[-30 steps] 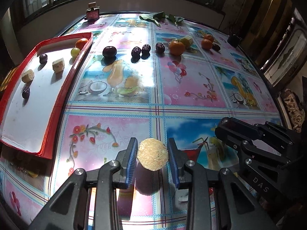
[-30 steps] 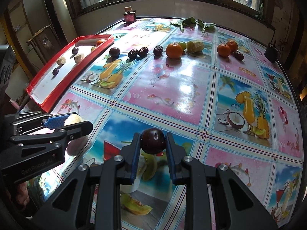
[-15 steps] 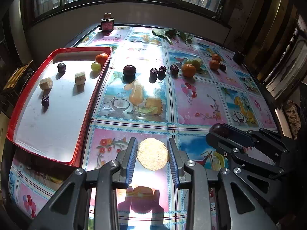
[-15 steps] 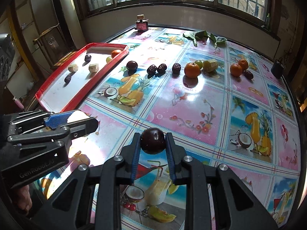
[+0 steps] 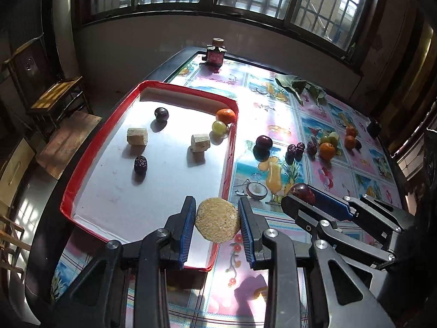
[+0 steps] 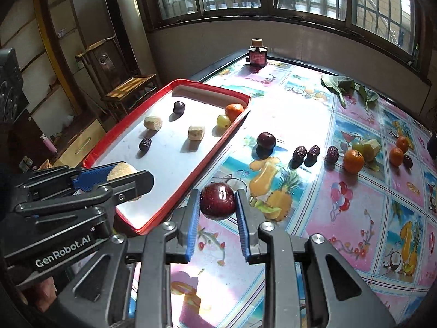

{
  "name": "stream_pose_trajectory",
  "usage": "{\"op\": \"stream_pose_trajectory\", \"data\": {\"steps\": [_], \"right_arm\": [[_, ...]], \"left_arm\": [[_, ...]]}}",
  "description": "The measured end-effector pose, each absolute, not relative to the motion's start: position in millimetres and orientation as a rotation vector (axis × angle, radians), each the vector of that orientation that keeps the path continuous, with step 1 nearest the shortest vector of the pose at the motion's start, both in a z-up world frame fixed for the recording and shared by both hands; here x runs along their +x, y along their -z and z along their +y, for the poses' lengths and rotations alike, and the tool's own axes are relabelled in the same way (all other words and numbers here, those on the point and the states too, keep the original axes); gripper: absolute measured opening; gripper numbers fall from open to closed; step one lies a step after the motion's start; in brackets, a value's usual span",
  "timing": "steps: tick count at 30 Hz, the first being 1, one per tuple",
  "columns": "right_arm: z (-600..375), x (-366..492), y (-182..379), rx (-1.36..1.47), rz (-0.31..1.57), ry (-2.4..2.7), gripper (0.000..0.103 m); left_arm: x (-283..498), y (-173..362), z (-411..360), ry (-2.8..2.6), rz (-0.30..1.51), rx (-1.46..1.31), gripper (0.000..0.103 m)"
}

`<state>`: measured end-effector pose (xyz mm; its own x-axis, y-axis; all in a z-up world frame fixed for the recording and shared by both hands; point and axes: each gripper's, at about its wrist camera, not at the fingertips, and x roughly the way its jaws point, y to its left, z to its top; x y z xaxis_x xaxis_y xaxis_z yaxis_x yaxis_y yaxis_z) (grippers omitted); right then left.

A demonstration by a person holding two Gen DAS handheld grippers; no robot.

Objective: Organize fruits
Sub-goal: 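Carry the rice cake and plum into the red tray and open both tools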

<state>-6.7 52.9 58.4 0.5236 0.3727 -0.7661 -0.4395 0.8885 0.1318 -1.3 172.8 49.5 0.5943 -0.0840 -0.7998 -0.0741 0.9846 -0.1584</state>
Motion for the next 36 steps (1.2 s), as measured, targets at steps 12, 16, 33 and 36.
{"op": "stream_pose_trajectory", "data": {"steps": [12, 16, 33, 36], "right_arm": [[132.2, 54.2, -37.8, -0.080, 0.924, -0.557, 0.028], [151.9, 73.3, -21.7, -0.090, 0.957, -0.557, 0.028], [176.0, 98.5, -6.8, -0.144, 0.988, -0.554, 0.029], [174.6, 97.7, -7.5, -0.148, 0.989, -0.549, 0.029]], "left_arm": [[39.1, -21.0, 255.9, -0.187, 0.977, -0.194, 0.031], [52.1, -6.3, 271.5, -0.211, 1.013, -0.197, 0.031], [66.3, 8.7, 284.1, -0.275, 1.057, -0.180, 0.051], [65.8, 5.3, 282.2, -0.287, 1.050, -0.172, 0.059]]}}
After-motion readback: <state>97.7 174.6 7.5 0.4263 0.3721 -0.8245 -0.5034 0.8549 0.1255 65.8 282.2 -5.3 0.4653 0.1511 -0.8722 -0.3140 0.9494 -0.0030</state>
